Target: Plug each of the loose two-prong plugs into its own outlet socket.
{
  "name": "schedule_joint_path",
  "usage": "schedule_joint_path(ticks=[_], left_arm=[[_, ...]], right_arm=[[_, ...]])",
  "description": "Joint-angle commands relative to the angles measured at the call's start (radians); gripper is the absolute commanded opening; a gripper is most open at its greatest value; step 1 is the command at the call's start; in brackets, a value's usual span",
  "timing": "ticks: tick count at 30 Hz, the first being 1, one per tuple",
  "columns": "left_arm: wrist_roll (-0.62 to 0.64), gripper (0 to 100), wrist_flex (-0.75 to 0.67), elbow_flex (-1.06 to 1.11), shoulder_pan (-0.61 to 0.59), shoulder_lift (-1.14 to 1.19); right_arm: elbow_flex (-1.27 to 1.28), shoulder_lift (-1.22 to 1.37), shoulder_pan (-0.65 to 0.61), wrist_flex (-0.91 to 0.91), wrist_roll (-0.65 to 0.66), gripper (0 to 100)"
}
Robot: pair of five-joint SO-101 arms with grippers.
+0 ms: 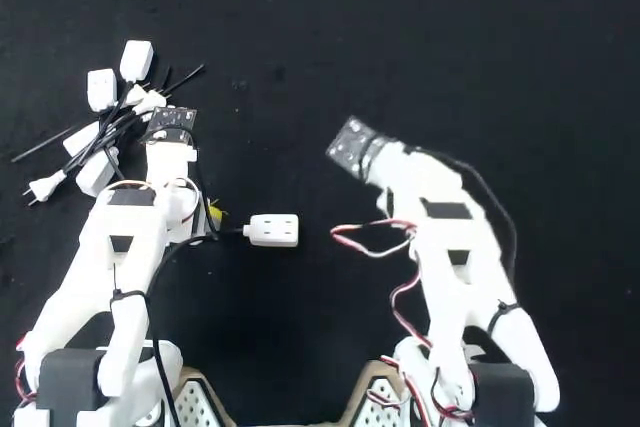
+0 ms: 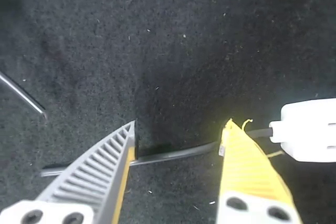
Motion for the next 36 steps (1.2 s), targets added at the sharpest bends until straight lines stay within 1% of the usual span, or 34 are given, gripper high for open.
schedule_joint_path(ticks=[1,4,5,7,8,10,11,16,17,18,20,24,28,32,36], left_arm=[[0.000,26,0.003,-0.022,-0.013,-0.034],[0.000,26,0.000,-0.024,-0.013,-0.034],[0.000,26,0.000,-0.024,-0.013,-0.034],[0.000,26,0.002,-0.024,-0.013,-0.034],[0.000,26,0.002,-0.024,-0.013,-0.034],[0.000,26,0.003,-0.022,-0.013,-0.034],[0.000,26,0.003,-0.021,-0.013,-0.034],[-0.035,26,0.003,-0.016,-0.013,-0.034],[-0.037,26,0.003,-0.018,-0.013,-0.034],[-0.038,26,0.003,-0.018,-0.013,-0.034],[-0.038,26,0.003,-0.019,-0.013,-0.034],[-0.038,26,0.003,-0.021,-0.013,-0.034],[-0.038,26,0.003,-0.021,-0.013,-0.034],[-0.038,26,0.005,-0.019,-0.013,-0.034],[-0.038,26,0.005,-0.019,-0.013,-0.034]], right_arm=[[-0.206,-0.016,0.055,0.394,0.000,3.5],[-0.364,-0.013,0.060,0.723,0.000,15.2],[-0.407,-0.013,0.060,0.799,0.005,18.7],[-0.432,-0.012,0.061,0.865,0.029,22.2],[-0.423,-0.012,0.060,0.865,0.083,21.8],[-0.384,-0.013,0.068,0.818,0.270,20.7],[-0.357,-0.013,0.091,0.781,0.361,20.6],[-0.134,-0.013,0.193,0.505,0.799,21.2],[-0.091,-0.013,0.201,0.453,0.862,21.2],[-0.056,-0.016,0.204,0.411,0.887,21.2],[-0.013,-0.019,0.207,0.358,0.890,21.2],[0.001,-0.012,0.196,0.336,0.890,21.4],[0.010,-0.012,0.143,0.336,0.887,21.2],[0.042,-0.012,0.077,0.334,0.845,21.2],[0.038,-0.012,0.058,0.334,0.845,21.1]])
